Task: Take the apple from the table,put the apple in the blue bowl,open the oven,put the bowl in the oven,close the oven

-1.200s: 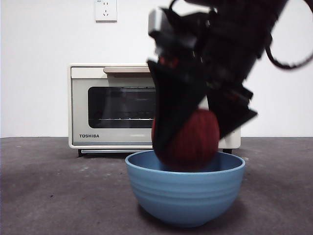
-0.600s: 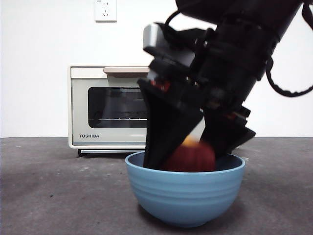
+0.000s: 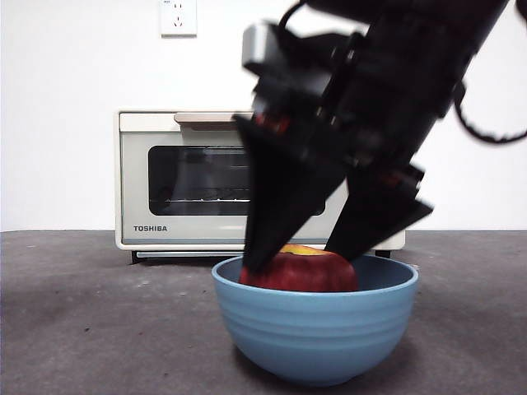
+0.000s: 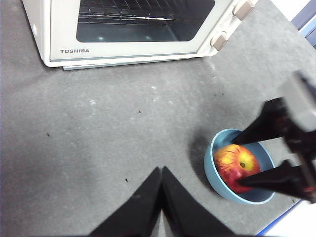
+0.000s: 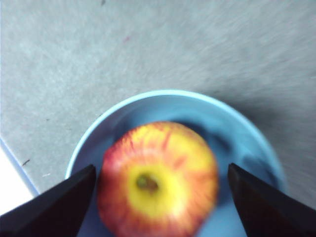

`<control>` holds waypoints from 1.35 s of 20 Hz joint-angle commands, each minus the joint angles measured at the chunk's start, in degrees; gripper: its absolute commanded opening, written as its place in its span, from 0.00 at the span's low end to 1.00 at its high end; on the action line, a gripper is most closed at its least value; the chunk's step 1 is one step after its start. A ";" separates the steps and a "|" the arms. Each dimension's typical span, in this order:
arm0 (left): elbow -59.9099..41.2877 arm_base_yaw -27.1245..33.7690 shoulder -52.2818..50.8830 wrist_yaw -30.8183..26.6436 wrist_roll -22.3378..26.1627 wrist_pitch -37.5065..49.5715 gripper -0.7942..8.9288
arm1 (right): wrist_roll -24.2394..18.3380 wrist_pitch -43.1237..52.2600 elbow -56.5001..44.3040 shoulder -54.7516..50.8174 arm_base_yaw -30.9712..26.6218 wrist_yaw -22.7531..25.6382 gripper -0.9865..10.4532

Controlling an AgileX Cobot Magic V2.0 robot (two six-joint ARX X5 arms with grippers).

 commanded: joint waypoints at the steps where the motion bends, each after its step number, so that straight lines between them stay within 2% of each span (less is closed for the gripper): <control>1: 0.87 -0.57 2.01 0.31 -1.07 2.69 0.09 | 0.28 -1.90 1.27 -2.84 0.55 0.90 0.46; 5: 1.42 -3.13 7.56 0.28 -2.64 10.54 0.09 | 0.74 -7.02 1.84 -11.82 0.15 7.41 0.46; 7: 2.34 -5.07 11.58 0.11 -3.41 15.65 0.09 | 2.34 -10.75 1.84 -15.74 -0.83 11.04 0.46; 12: 8.46 -9.84 24.72 -5.51 -4.07 26.49 0.09 | 4.92 -25.05 1.84 -20.63 -6.36 18.47 0.46; 19: 18.08 -11.96 40.52 -7.08 -3.96 35.78 0.09 | 5.29 -27.47 1.84 -20.94 -8.79 18.47 0.46; 27: 26.03 -12.00 51.67 -7.50 -2.51 36.76 0.09 | 5.62 -27.43 1.84 -20.94 -8.79 18.49 0.46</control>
